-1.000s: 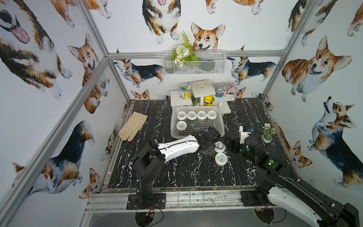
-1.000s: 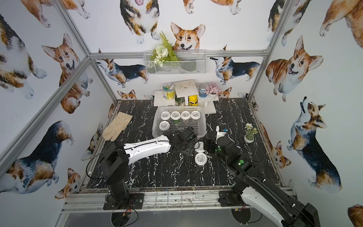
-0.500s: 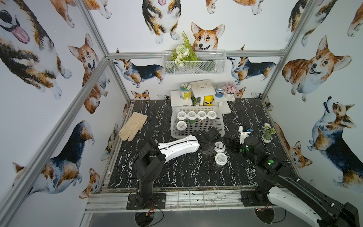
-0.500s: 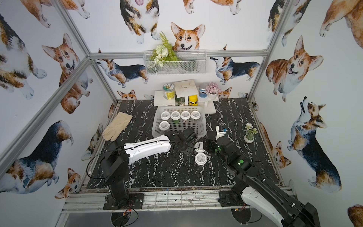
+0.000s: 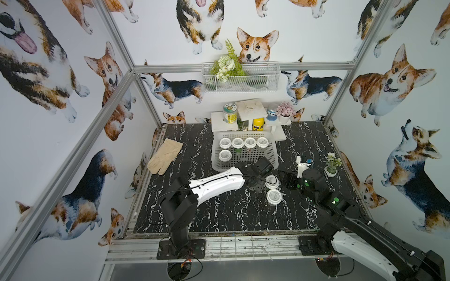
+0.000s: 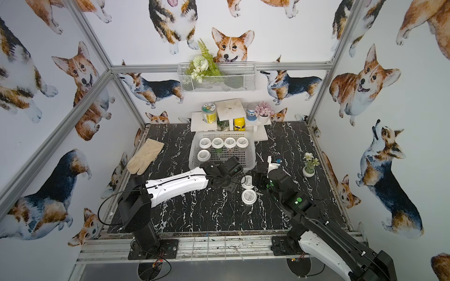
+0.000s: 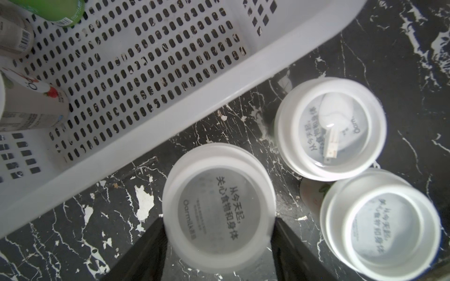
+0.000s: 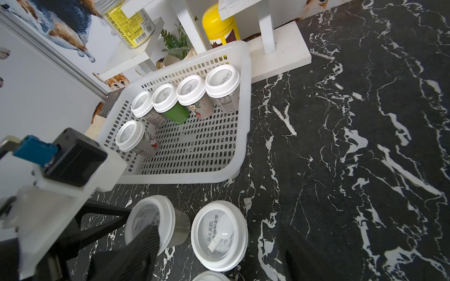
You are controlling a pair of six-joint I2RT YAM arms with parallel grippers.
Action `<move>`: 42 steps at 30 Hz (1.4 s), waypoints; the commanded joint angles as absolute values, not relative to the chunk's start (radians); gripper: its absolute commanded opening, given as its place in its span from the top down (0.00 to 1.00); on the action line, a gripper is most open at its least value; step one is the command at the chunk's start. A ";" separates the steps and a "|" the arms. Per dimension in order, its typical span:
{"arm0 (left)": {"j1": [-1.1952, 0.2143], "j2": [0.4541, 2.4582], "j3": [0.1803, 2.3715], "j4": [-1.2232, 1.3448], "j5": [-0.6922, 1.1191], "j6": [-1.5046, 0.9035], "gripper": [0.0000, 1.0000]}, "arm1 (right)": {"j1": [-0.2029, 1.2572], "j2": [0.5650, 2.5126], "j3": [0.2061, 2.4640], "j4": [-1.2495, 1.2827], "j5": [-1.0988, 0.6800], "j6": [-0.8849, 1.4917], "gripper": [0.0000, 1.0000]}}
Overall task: Put the yogurt in the basket
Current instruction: Pick up the yogurt from the center of the board, then place the yogurt in the basket.
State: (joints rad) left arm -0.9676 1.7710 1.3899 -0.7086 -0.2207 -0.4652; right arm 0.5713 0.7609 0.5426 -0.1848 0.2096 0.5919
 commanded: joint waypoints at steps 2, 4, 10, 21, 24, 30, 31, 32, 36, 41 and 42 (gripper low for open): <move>-0.969 1.742 1.417 -0.744 -0.229 -0.459 0.30 | 0.571 0.758 0.545 -0.149 0.209 0.579 0.18; -0.969 1.728 1.429 -0.758 -0.227 -0.459 0.30 | 0.571 0.758 0.545 -0.148 0.208 0.580 0.18; -0.969 1.699 1.479 -0.817 -0.242 -0.448 0.30 | 0.572 0.757 0.545 -0.147 0.208 0.580 0.18; -0.950 1.711 1.646 -0.940 -0.293 -0.399 0.30 | 0.571 0.758 0.545 -0.146 0.206 0.580 0.18; -0.935 1.721 1.684 -0.960 -0.303 -0.384 0.30 | 0.570 0.754 0.543 -0.147 0.207 0.580 0.18; -0.897 1.732 1.737 -0.985 -0.306 -0.357 0.30 | 0.570 0.755 0.543 -0.146 0.207 0.580 0.18; -0.887 1.734 1.743 -0.984 -0.302 -0.349 0.30 | 0.570 0.755 0.543 -0.146 0.207 0.579 0.18; -0.878 1.737 1.749 -0.984 -0.299 -0.344 0.30 | 0.569 0.754 0.543 -0.146 0.206 0.580 0.18; -0.828 1.749 1.767 -0.975 -0.276 -0.316 0.30 | 0.569 0.753 0.542 -0.147 0.207 0.579 0.18; -0.763 1.761 1.780 -0.957 -0.248 -0.284 0.31 | 0.568 0.756 0.543 -0.146 0.207 0.580 0.18; -0.748 1.763 1.783 -0.952 -0.240 -0.277 0.31 | 0.569 0.758 0.543 -0.146 0.207 0.579 0.18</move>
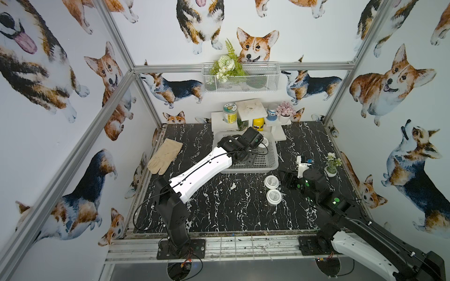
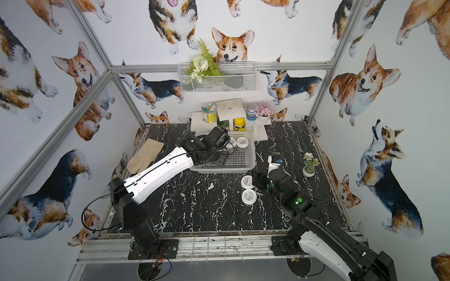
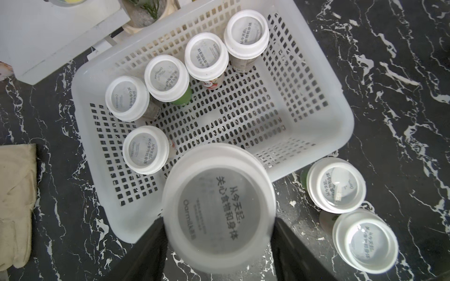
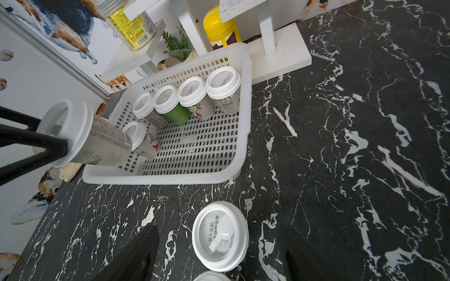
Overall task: Put the yogurt in the basket
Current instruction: Place the yogurt in the basket.
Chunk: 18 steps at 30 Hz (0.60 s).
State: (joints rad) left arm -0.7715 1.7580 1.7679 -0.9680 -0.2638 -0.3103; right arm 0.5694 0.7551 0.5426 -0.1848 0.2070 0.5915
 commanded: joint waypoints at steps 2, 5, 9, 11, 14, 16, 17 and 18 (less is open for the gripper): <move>-0.723 1.770 1.785 -0.943 -0.228 -0.265 0.31 | 0.568 0.761 0.545 -0.145 0.206 0.580 0.18; -0.691 1.790 1.790 -0.930 -0.212 -0.249 0.31 | 0.568 0.765 0.546 -0.146 0.202 0.578 0.18; -0.657 1.814 1.783 -0.904 -0.198 -0.241 0.31 | 0.568 0.776 0.549 -0.145 0.201 0.578 0.18; -0.646 1.825 1.775 -0.879 -0.182 -0.242 0.31 | 0.568 0.784 0.552 -0.144 0.199 0.576 0.18; -0.632 1.853 1.767 -0.851 -0.167 -0.240 0.32 | 0.569 0.792 0.555 -0.144 0.197 0.575 0.18; -0.622 1.871 1.764 -0.838 -0.167 -0.235 0.32 | 0.568 0.796 0.557 -0.144 0.196 0.575 0.18; -0.619 1.879 1.762 -0.831 -0.167 -0.233 0.32 | 0.568 0.798 0.557 -0.143 0.196 0.575 0.18; -0.613 1.886 1.759 -0.823 -0.165 -0.230 0.32 | 0.568 0.801 0.558 -0.144 0.196 0.575 0.18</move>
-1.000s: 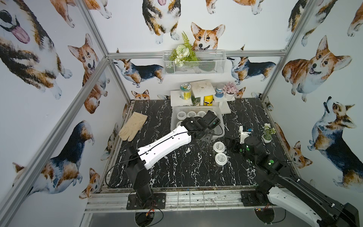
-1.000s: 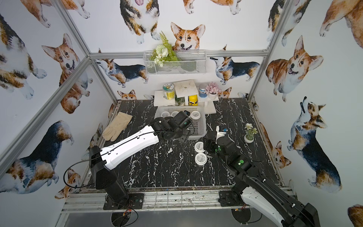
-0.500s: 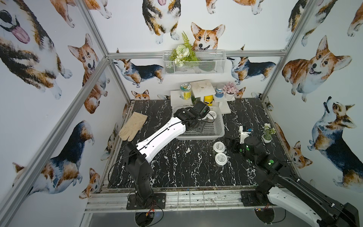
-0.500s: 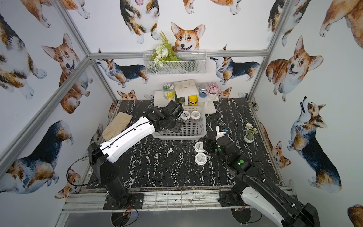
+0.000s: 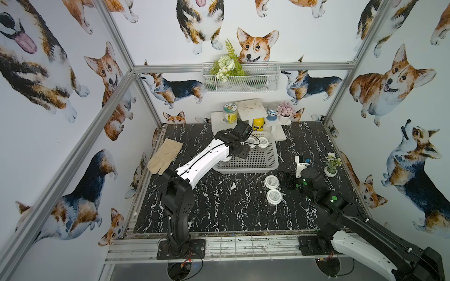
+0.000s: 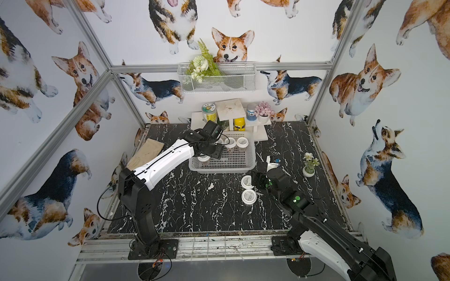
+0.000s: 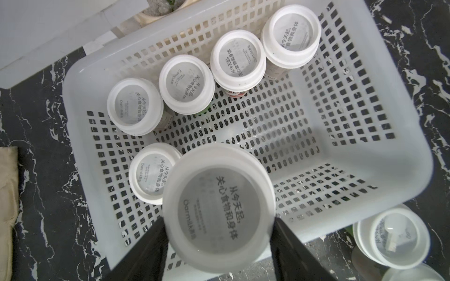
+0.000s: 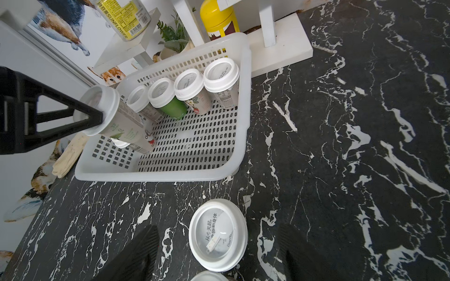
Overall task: Put the yogurt in the basket
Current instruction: Place the yogurt in the basket.
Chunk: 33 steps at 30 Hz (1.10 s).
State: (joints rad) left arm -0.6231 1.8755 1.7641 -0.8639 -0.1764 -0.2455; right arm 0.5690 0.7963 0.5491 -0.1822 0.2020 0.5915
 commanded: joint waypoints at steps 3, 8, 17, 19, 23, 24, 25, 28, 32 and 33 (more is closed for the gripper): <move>-0.601 1.900 1.748 -0.803 -0.157 -0.227 0.32 | 0.568 0.811 0.563 -0.144 0.193 0.572 0.18; -0.592 1.916 1.731 -0.770 -0.147 -0.224 0.32 | 0.568 0.827 0.568 -0.142 0.190 0.571 0.19; -0.586 1.963 1.723 -0.742 -0.144 -0.201 0.33 | 0.568 0.831 0.569 -0.140 0.189 0.571 0.19; -0.583 1.974 1.724 -0.740 -0.146 -0.198 0.33 | 0.568 0.834 0.571 -0.140 0.189 0.571 0.19; -0.577 1.989 1.724 -0.735 -0.144 -0.194 0.33 | 0.569 0.833 0.569 -0.140 0.190 0.572 0.19; -0.574 1.991 1.726 -0.733 -0.144 -0.193 0.33 | 0.568 0.833 0.569 -0.141 0.190 0.572 0.19; -0.574 1.995 1.727 -0.732 -0.144 -0.192 0.33 | 0.568 0.834 0.569 -0.141 0.190 0.571 0.19; -0.572 2.004 1.734 -0.730 -0.141 -0.190 0.33 | 0.568 0.836 0.571 -0.140 0.189 0.570 0.19; -0.572 2.020 1.743 -0.728 -0.137 -0.187 0.33 | 0.567 0.833 0.569 -0.139 0.189 0.570 0.19; -0.572 2.022 1.742 -0.727 -0.139 -0.187 0.33 | 0.566 0.833 0.569 -0.138 0.189 0.571 0.19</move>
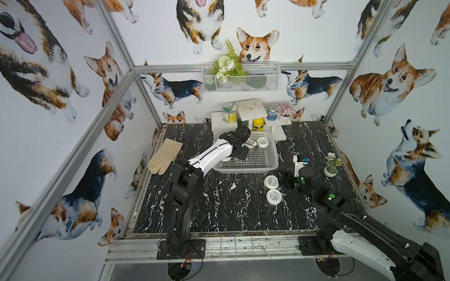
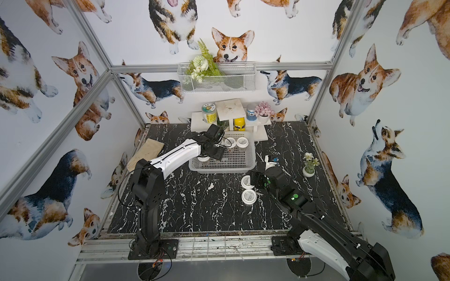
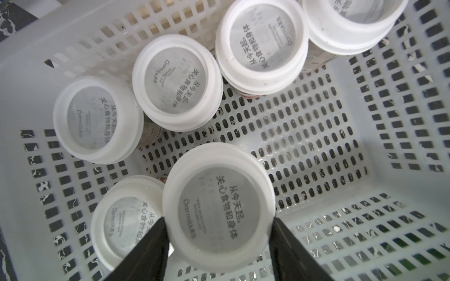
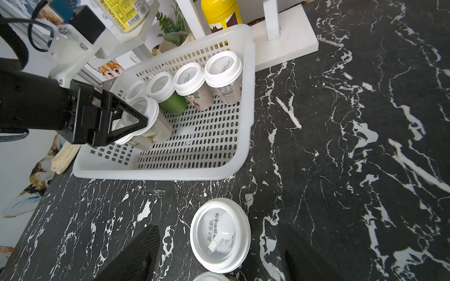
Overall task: Put the yogurt in the basket
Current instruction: Place the yogurt in the basket.
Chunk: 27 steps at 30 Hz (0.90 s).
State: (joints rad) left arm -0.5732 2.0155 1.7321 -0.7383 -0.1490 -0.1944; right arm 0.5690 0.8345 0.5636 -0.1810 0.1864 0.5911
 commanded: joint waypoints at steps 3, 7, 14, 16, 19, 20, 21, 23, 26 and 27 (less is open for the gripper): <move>-0.571 2.032 1.741 -0.727 -0.147 -0.187 0.33 | 0.566 0.833 0.569 -0.138 0.189 0.571 0.19; -0.566 2.052 1.749 -0.736 -0.150 -0.188 0.33 | 0.566 0.833 0.569 -0.139 0.189 0.569 0.19; -0.563 2.068 1.745 -0.718 -0.143 -0.186 0.33 | 0.566 0.832 0.569 -0.139 0.187 0.569 0.19; -0.562 2.072 1.744 -0.715 -0.141 -0.186 0.33 | 0.566 0.831 0.569 -0.140 0.187 0.569 0.19; -0.559 2.075 1.735 -0.706 -0.132 -0.186 0.33 | 0.566 0.830 0.568 -0.138 0.187 0.569 0.19; -0.559 2.075 1.732 -0.701 -0.130 -0.186 0.33 | 0.566 0.831 0.568 -0.138 0.187 0.570 0.19; -0.558 2.077 1.728 -0.698 -0.128 -0.186 0.33 | 0.566 0.831 0.568 -0.139 0.187 0.569 0.19; -0.558 2.077 1.729 -0.693 -0.126 -0.186 0.32 | 0.566 0.831 0.569 -0.138 0.186 0.568 0.19; -0.558 2.076 1.729 -0.681 -0.119 -0.185 0.32 | 0.565 0.833 0.569 -0.140 0.186 0.570 0.19; -0.558 2.074 1.727 -0.678 -0.118 -0.186 0.31 | 0.565 0.833 0.569 -0.138 0.185 0.569 0.19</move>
